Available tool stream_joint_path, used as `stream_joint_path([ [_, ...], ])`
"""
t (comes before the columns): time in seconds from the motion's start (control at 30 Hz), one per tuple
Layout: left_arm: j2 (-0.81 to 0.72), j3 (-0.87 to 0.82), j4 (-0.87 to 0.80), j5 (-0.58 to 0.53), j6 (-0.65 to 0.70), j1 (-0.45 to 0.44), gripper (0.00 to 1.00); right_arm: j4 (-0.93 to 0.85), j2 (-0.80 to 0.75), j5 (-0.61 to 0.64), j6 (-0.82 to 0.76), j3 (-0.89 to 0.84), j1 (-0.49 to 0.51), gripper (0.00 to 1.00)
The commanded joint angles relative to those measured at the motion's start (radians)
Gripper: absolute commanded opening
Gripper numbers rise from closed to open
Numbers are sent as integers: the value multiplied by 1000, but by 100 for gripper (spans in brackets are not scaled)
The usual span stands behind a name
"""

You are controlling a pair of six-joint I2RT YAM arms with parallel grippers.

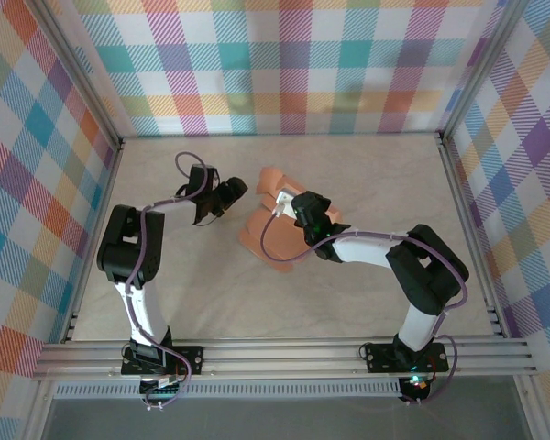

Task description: Fold the paper box

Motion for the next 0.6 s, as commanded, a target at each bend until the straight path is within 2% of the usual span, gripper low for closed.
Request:
stream_joint_path([
  [0.0, 17, -1, 50, 78, -40, 4, 68, 22, -25, 8, 10, 10, -3, 0],
  [0.1, 14, -12, 74, 107, -6, -13, 61, -15, -23, 0, 48, 30, -4, 0],
  [0.23, 26, -3, 76, 142, 67, -23, 60, -104, -43, -29, 130, 54, -8, 0],
  [0.37, 40, -9, 103, 168, 66, -29, 58, -217, -73, -98, 241, 79, -26, 0],
  [0.57, 65, 17, 106, 201, 68, -52, 57, -272, -104, -139, 307, 82, -47, 0],
])
